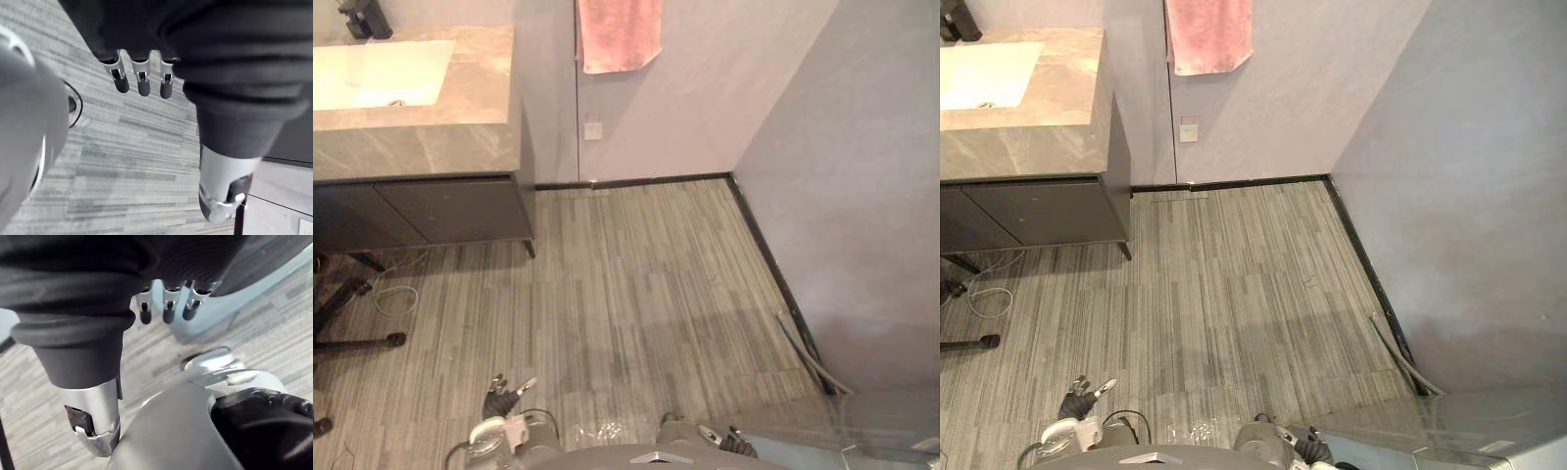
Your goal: Pick up the laundry basket with both hands and put the clothes into the washing machine.
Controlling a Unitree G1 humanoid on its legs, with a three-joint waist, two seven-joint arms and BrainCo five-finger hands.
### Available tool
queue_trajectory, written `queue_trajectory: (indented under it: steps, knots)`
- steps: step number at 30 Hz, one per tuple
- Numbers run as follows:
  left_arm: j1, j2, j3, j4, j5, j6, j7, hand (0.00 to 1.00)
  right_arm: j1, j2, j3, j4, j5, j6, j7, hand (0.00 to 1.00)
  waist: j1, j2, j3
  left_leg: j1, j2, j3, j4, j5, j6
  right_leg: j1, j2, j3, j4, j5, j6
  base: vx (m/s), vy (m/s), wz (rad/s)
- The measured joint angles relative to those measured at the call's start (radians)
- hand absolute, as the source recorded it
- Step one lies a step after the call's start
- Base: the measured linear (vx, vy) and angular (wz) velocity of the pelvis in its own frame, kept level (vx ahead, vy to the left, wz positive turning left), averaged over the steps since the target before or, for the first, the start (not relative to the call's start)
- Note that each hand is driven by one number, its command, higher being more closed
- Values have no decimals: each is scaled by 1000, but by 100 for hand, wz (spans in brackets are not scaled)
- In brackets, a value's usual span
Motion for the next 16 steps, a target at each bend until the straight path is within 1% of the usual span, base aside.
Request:
queue_trajectory:
  steps: [2, 4, 6, 7, 8, 9, 10, 11, 13, 16]
  knots:
    - [4, 22, -20, 0, 0, -6, 5, 0, -3, -5, 6, 4, 0, 0, 0, 0, 2, 1, 0, 4, -8, 18, -19, 5, 8, -10, -3, 21, -23, 27, 0, -17, 116, -22]
    - [-2, 30, -23, -1, -3, -9, 6, 0, -10, -9, 24, 8, 0, 0, -1, 0, 2, 0, -2, 4, -12, 36, -51, 22, 10, -32, -3, 26, -32, 34, -1, -37, 18, -31]
    - [-8, 37, -53, -1, -11, -14, 8, 0, -16, -19, 50, 8, 0, -2, -3, 0, -8, -3, -3, 19, -15, 47, -103, 59, 4, -40, 0, 23, -49, 38, 4, -71, -78, -16]
    - [-8, 29, -66, 0, -11, -17, 9, 0, -21, -30, 66, 9, 0, -2, -3, 0, -11, 2, -6, 34, -15, 53, -135, 82, -1, -40, 5, 20, -61, 43, 14, -79, -89, -16]
    - [-8, 22, -73, 0, -11, -17, 9, 0, -25, -36, 75, 10, 0, -2, -3, 0, -11, 7, -7, 42, -15, 55, -154, 91, -4, -40, 8, 18, -66, 44, 14, -86, -96, -18]
    - [-8, 11, -82, 1, -11, -17, 9, 0, -29, -42, 90, 15, 0, -2, -3, 0, -11, 19, -8, 56, -14, 55, -182, 99, -7, -40, 14, 18, -72, 46, 19, -112, -101, -25]
    - [-6, -5, -89, 6, -8, -17, 9, 0, -30, -59, 98, 17, -1, -2, -3, 0, -8, 38, -16, 88, -12, 54, -236, 107, -14, -40, 28, 22, -76, 53, 20, -94, -82, -25]
    - [-4, -9, -89, 11, -8, -17, 8, 0, -30, -64, 99, 18, -2, -1, -3, 0, -5, 44, -20, 103, -10, 54, -259, 110, -19, -37, 35, 26, -79, 56, 17, -82, -59, -29]
    - [4, -10, -88, 21, -9, -16, 6, 0, -30, -68, 99, 31, -22, -1, -4, 0, -1, 45, -22, 160, -7, 61, -320, 137, -27, -11, 50, 34, -107, 72, 14, -97, -44, -19]
    - [15, -9, -89, 25, -9, -16, 5, 0, -27, -70, 114, 35, -39, 0, -15, 0, 0, 37, -40, 182, -9, 72, -370, 161, -35, -2, 56, 34, -138, 80, 3, -83, -18, -6]
